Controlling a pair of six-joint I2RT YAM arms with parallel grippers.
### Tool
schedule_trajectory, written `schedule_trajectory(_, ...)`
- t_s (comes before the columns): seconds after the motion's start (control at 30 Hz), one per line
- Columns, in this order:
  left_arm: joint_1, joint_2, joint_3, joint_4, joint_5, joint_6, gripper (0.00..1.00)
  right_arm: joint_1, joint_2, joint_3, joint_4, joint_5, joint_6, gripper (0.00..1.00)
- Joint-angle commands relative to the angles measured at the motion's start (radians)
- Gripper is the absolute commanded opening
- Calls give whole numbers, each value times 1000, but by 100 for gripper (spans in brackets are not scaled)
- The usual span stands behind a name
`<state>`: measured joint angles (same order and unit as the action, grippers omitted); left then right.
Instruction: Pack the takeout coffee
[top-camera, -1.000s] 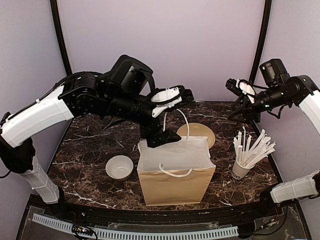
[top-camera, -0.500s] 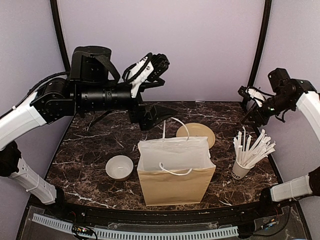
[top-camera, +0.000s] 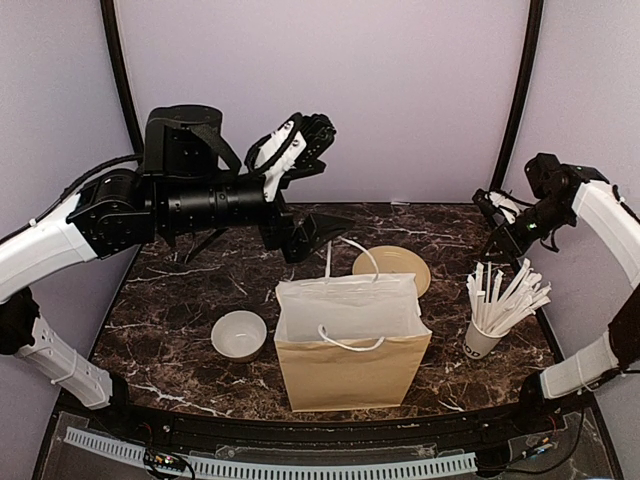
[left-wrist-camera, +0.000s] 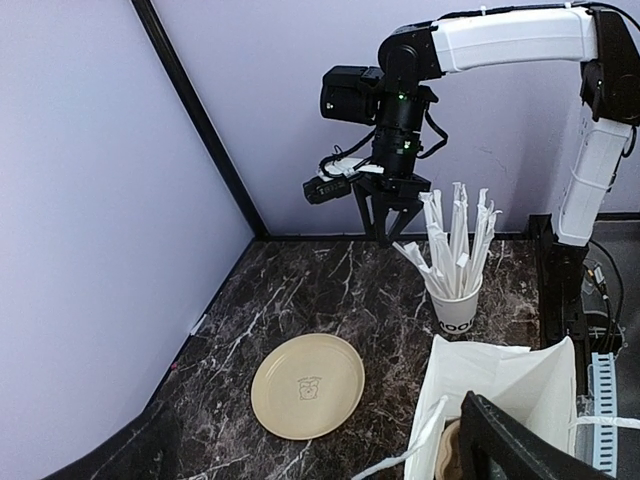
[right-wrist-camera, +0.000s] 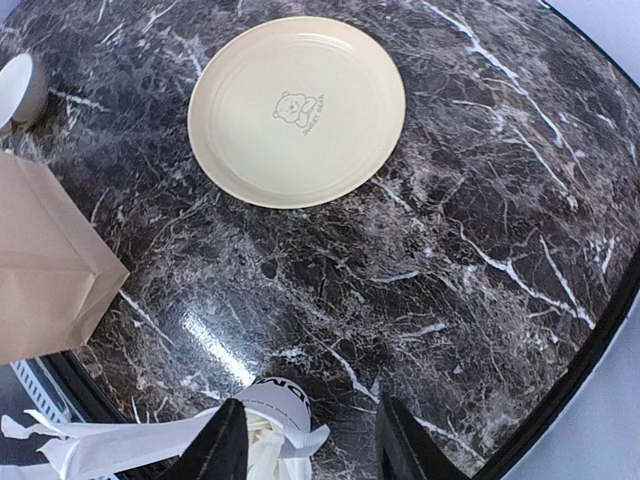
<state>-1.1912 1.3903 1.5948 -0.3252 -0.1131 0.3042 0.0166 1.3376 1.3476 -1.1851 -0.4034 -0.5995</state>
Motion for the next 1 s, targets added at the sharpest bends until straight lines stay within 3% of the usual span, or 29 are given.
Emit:
schedule_trajectory(0.0, 8, -46, -22, 42, -21, -10, 99, -7, 26, -5, 5, -58, 12, 38)
schedule_trajectory(0.2, 10, -55, -36, 55, -23, -8, 99, -6, 47, 4, -5, -69, 18, 12)
schedule_trajectory(0.33, 12, -59, -37, 56, -28, -5, 99, -37, 34, 26, -13, -81, 20, 0)
schedule_trajectory(0.57, 14, -69, -22, 57, -39, 3, 99, -38, 4, 113, -62, -117, 23, 0)
schedule_trajectory(0.97, 17, -76, 30, 78, -144, 12, 99, -38, -12, 467, -191, -191, 7, 0)
